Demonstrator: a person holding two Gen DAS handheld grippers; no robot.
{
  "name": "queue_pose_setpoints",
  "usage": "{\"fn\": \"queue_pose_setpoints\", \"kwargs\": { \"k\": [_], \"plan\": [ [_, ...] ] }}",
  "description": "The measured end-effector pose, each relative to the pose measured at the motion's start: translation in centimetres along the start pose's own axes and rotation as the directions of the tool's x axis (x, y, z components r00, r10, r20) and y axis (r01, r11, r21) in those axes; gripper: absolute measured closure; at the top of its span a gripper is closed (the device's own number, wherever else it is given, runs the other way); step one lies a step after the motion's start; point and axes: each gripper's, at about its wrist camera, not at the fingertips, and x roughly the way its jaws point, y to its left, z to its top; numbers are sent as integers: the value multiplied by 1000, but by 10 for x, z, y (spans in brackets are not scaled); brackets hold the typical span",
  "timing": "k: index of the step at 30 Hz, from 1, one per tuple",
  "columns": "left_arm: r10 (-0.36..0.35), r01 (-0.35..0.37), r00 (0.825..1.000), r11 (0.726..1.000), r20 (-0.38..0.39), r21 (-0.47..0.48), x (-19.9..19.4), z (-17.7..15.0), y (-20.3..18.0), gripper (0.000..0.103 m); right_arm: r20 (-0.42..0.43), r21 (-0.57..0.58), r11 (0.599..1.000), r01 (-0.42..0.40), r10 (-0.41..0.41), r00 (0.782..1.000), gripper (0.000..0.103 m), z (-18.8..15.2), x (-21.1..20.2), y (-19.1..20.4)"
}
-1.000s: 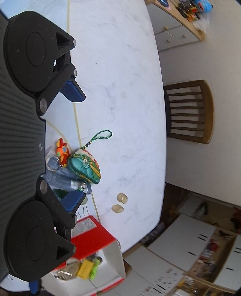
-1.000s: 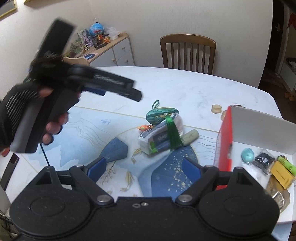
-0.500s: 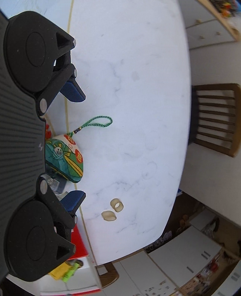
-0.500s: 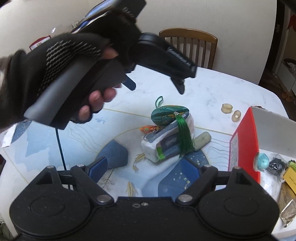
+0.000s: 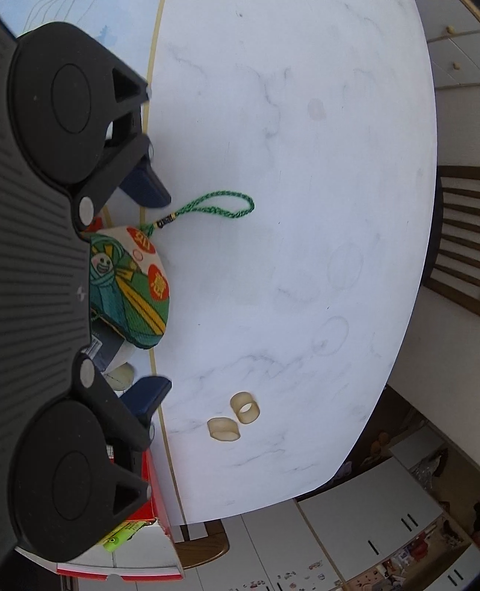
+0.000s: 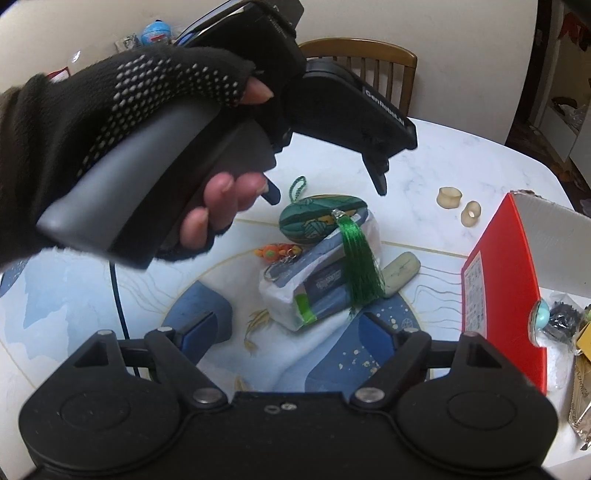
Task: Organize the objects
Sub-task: 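Grasp the green patterned pouch with the left tool while the right tool approaches the blue-white packet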
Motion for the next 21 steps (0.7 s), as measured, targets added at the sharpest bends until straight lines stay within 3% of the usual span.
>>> {"fn": "queue_pose_setpoints", "kwargs": {
  "k": [4, 9, 12, 21],
  "plan": [
    [-9, 9, 1000, 1000, -12, -11, 7, 2, 3, 34, -8, 13, 1000, -3, 3, 1000, 22, 1, 4, -4],
    [-25, 24, 1000, 999, -1, -22, 8, 1, 7, 36, -12, 13, 1000, -1, 1, 1000, 23, 1, 9, -4],
    [-44, 45, 999, 999, 12, -31, 6, 1, 9, 46, -11, 17, 1000, 6, -6, 1000, 23, 2, 13, -6],
    [-84, 88, 995, 995, 54, -57, 0, 2, 17, 58, -18, 80, 997, -12, 14, 1000, 26, 14, 22, -10]
  ]
}}
